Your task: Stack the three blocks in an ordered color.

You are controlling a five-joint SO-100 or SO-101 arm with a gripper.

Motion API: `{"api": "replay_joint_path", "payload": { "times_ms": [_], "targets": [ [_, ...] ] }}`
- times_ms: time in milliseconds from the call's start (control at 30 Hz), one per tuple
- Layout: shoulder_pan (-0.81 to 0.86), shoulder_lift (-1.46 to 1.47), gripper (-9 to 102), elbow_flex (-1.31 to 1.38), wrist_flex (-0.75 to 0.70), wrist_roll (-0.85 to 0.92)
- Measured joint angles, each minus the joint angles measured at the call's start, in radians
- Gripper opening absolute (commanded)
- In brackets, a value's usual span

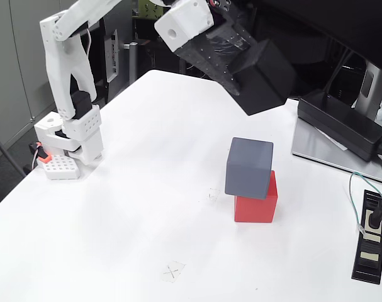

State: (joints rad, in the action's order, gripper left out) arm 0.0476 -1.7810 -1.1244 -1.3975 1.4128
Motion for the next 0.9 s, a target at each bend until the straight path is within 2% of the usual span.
{"api": "replay_joint_path", "payload": {
  "times_ms": [267,467,900],
  "targets": [
    [0.054,-0.094,5,-0.129,0.110,0.002],
    [0.003,-0.275,5,-0.324,0.158,0.040],
    [0.006,-0.523,5,-0.865,0.667,0.052]
  ]
}}
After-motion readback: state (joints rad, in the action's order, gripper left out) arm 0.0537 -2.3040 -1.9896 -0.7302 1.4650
